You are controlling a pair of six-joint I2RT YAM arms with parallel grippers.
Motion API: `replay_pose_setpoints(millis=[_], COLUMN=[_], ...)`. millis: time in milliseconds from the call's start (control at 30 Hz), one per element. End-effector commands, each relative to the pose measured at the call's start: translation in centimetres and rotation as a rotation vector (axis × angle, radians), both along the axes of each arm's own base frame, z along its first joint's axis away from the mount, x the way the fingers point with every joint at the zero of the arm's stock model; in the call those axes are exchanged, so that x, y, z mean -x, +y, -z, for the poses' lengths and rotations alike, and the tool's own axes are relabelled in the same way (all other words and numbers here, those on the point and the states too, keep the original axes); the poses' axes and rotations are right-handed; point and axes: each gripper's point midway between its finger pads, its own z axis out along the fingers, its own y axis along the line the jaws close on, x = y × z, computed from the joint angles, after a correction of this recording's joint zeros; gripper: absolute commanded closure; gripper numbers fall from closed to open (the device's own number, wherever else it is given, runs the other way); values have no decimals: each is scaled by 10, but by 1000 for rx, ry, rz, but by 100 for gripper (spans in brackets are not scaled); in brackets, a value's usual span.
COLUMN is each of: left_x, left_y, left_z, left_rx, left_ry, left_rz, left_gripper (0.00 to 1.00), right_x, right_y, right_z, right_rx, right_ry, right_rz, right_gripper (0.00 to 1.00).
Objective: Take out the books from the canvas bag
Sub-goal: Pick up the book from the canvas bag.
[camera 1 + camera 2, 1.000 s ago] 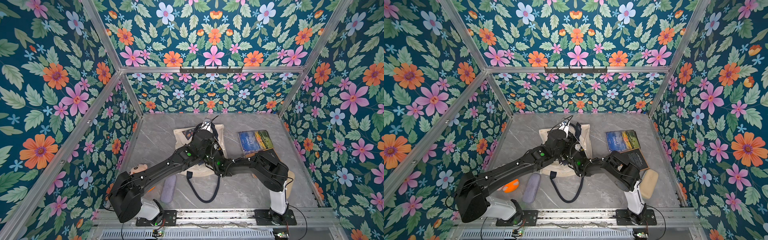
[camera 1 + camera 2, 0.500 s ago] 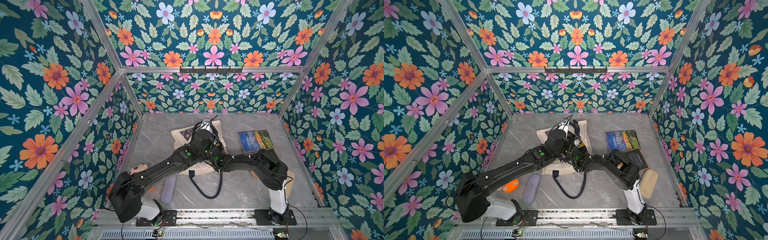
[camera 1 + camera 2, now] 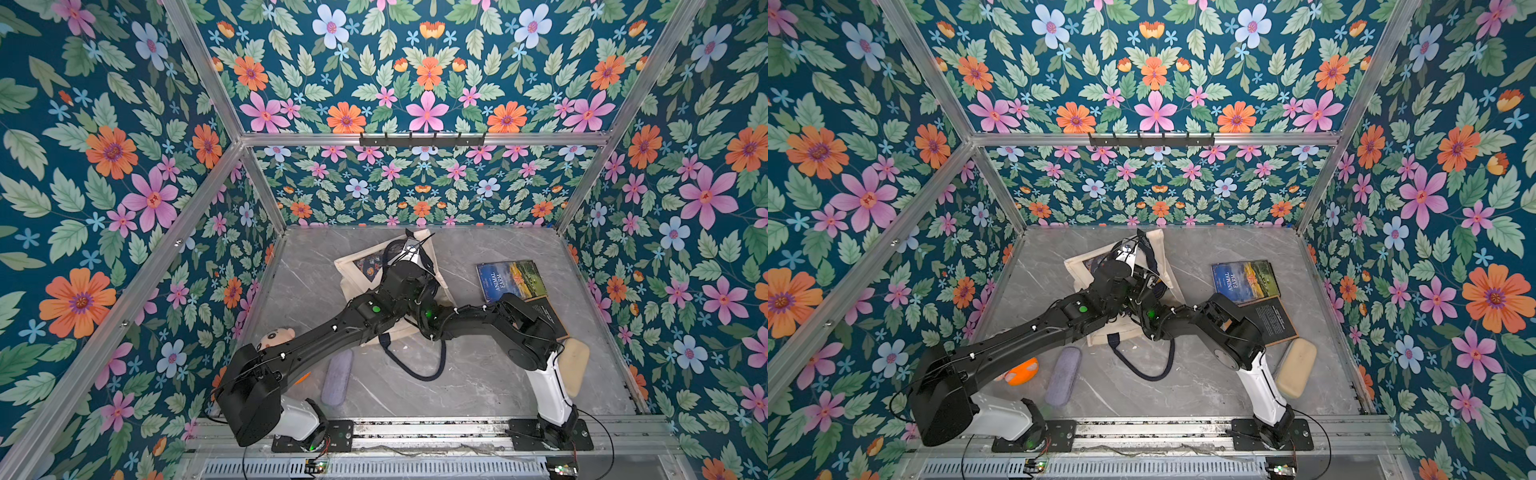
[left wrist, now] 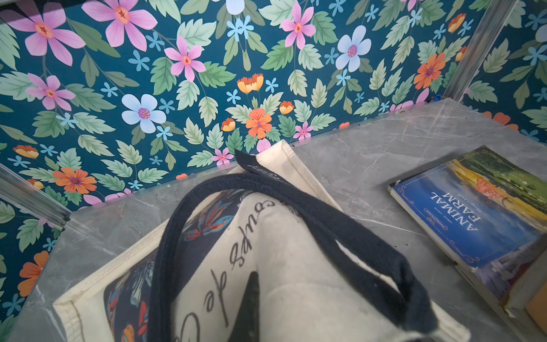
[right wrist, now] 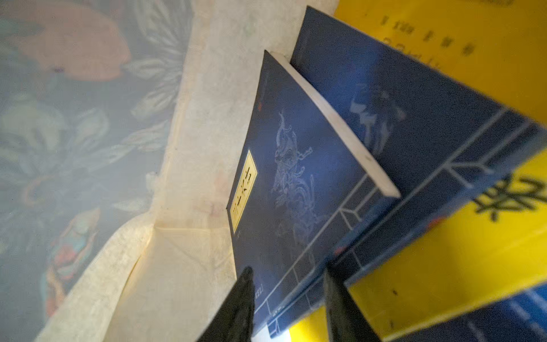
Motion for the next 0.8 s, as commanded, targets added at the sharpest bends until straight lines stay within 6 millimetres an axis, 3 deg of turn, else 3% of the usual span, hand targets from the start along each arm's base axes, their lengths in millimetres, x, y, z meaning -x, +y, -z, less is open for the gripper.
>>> replay_pose_setpoints(millis=[0,233,433,767], left_x=[5,5,2,1], left_y=[-23,-24,-24,-21], left_z=[-33,-33,-28,-28], left_rx=[148,144,133,131], left_ry=[-53,-47,-30,-29], left_rz=[100,104,88,67], left_gripper=[100,100,100,100], right_x=[-11,5,13,18], right_y=[5,5,-8,-29], right_z=[-31,-63,-68,-28], right_rx=[-78,-10,1,-16], right_ry=[-125,-249,-251,-50], right_rz=[-28,-71,-21,66], right_gripper=[60,60,60,59])
